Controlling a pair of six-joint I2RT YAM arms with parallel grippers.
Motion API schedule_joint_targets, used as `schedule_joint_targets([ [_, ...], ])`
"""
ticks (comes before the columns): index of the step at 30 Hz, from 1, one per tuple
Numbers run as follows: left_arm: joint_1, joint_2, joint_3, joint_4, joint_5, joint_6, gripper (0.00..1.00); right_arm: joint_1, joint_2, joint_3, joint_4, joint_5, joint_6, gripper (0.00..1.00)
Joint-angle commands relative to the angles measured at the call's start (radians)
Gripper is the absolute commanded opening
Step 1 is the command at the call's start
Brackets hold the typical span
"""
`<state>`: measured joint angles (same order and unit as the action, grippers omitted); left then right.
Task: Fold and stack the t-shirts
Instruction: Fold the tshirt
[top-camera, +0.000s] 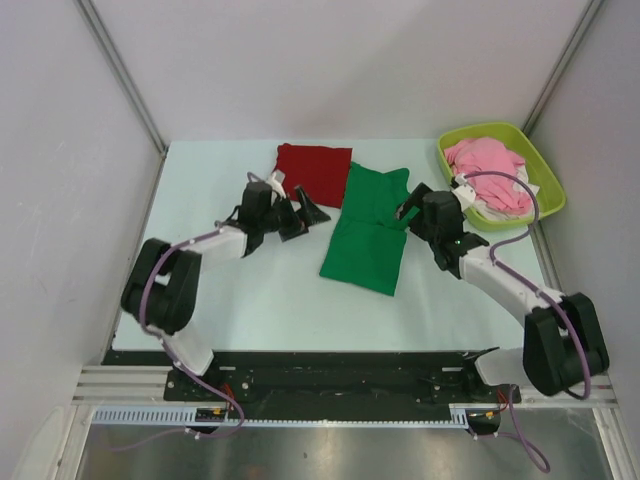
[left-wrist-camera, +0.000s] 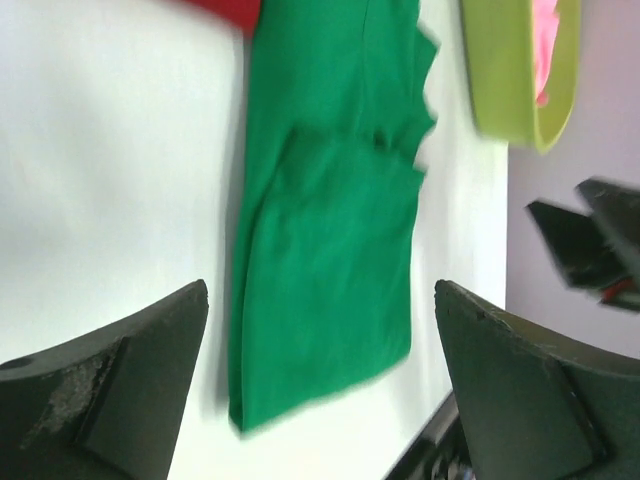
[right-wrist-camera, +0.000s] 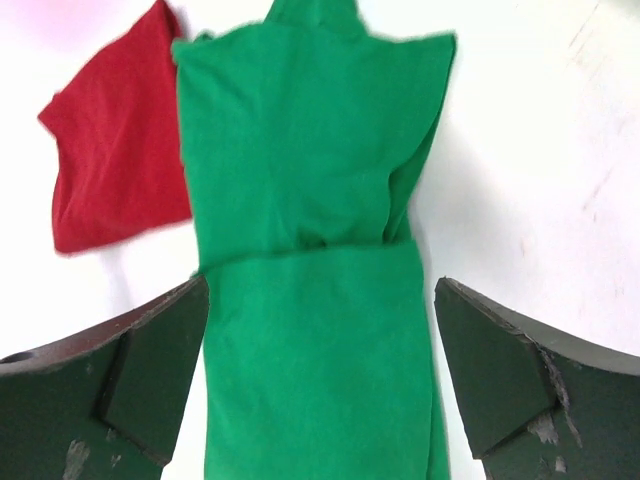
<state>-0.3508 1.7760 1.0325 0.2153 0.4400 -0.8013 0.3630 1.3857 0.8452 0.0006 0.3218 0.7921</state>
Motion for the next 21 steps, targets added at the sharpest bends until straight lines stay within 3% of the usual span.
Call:
schedule_joint_targets([
  [1, -0.085, -0.180, -0.287, 0.031, -0.041, 0.021, 1.00, 0.083, -0.152, -0.072, -0.177, 0.017, -0.004, 1.00],
  [8, -0.152, -0.195, -0.534, 0.264, -0.020, -0.042, 0.99, 0.157, -0.330, -0.302, -0.126, -0.036, 0.045, 1.00],
  [21, -0.152, -0.026, -0.517, 0.341, -0.018, -0.032, 0.96, 0.238, -0.363, -0.426, -0.099, -0.064, 0.130, 1.00],
])
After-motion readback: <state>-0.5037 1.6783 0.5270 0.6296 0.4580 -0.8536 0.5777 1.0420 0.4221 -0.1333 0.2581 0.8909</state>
